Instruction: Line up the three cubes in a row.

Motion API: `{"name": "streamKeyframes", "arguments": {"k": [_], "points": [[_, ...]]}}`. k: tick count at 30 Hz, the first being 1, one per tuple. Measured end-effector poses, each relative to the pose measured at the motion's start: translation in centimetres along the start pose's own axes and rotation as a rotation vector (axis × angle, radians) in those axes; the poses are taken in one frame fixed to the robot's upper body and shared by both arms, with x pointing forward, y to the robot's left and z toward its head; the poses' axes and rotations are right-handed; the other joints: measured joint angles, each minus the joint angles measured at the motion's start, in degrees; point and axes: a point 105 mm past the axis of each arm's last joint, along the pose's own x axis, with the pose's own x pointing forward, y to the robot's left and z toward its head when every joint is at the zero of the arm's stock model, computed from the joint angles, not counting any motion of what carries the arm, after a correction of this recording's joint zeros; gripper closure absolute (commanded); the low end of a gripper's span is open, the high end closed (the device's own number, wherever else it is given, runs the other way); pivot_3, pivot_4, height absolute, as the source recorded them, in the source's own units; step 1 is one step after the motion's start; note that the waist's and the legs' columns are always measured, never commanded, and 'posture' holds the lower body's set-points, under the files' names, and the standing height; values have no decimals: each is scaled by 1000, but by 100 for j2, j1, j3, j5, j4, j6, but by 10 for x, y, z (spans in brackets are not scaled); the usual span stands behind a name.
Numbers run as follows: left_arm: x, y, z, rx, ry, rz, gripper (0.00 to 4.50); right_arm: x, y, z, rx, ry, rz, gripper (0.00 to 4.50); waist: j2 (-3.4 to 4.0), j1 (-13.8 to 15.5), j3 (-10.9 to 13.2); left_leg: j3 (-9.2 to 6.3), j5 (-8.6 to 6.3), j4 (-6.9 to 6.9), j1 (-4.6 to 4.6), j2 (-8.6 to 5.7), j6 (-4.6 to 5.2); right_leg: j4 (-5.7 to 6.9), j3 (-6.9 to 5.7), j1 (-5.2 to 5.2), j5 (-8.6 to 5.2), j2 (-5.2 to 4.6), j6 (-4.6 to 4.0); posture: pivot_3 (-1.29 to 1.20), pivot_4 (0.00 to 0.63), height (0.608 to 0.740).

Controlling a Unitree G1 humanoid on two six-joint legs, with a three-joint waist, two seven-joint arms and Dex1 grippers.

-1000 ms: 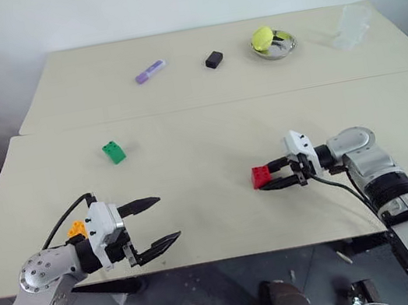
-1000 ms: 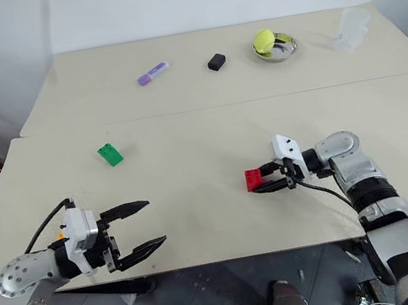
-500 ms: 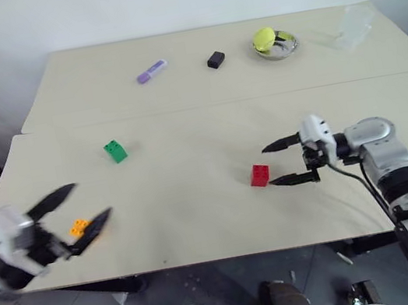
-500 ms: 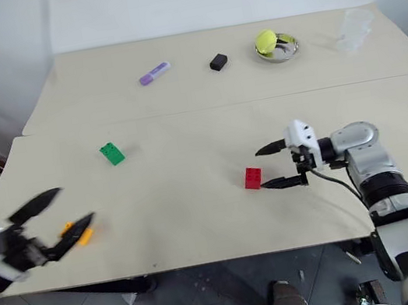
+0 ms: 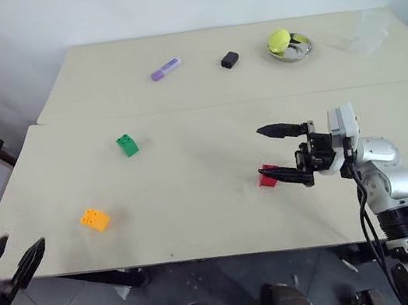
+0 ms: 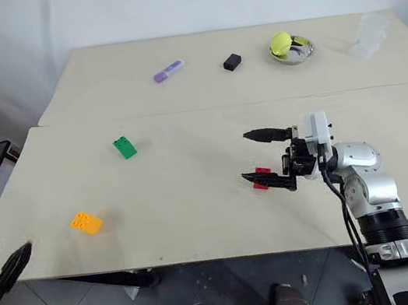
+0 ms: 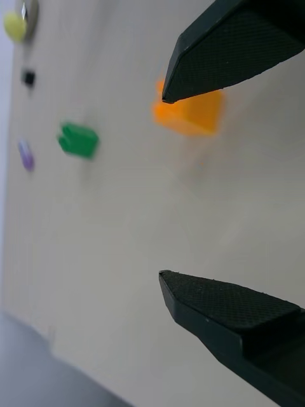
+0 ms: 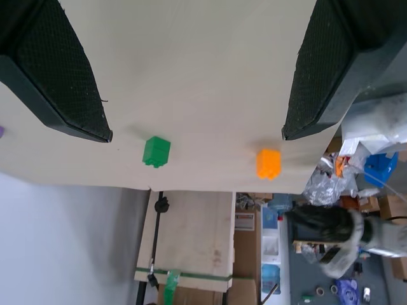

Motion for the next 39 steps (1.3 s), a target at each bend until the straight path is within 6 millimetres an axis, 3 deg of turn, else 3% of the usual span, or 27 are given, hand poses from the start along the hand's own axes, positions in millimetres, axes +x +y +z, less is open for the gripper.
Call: {"name": "streamKeyframes", "arguments": {"k": [3,6,13,16,21,22,25,32,35,39], "points": [[44,0,13,59,2,-147,0,-8,1,0,-14,41,-7,13,0,-24,-1,12,0,-1,1,-1,0,8,-2,-6,1,1,0,0,150,740],[91,1,13,80,18,-243,0,-14,2,-1,-19,62,-27,13,-3,-70,0,20,1,-7,1,0,-3,15,-9,-14,1,6,0,0,150,740],[177,-4,4,156,148,-322,0,-18,14,5,-33,88,-61,13,-19,-170,3,30,1,-27,-2,-2,-5,-7,-22,-19,4,8,9,0,150,740],[199,-11,1,175,180,-308,0,-17,21,7,-29,98,-71,13,-22,-220,2,33,-1,-39,-2,-5,-3,-18,-20,-18,9,8,18,0,150,740],[205,-21,-24,162,265,-314,0,-21,31,10,-14,116,-111,13,-29,-293,5,31,0,-54,-1,-5,-3,-22,-23,-21,9,8,19,0,150,740],[206,-23,-26,161,274,-318,187,-22,31,11,-18,121,-122,3,-33,-294,8,32,0,-54,-1,-5,-3,-23,-22,-21,9,8,19,0,150,740],[205,-22,-29,161,289,-313,831,-24,32,16,-36,124,-148,0,-38,-288,7,31,0,-52,2,-5,-3,-21,-21,-19,9,8,19,0,150,740],[201,-14,-26,172,295,-290,3011,-26,32,14,-31,128,-171,0,-40,-281,7,30,1,-49,2,-5,-3,-19,-20,-18,9,7,19,0,150,740],[199,-21,-26,167,295,-362,2982,-25,32,14,-34,127,-168,0,-40,-271,6,30,1,-48,2,-5,-3,-19,-20,-17,9,7,19,0,150,740],[201,-69,-19,223,282,-716,2982,-30,32,14,-32,152,-161,0,-41,-214,7,31,1,-42,-2,-6,-2,-20,-21,-17,9,7,19,0,150,740]]}}
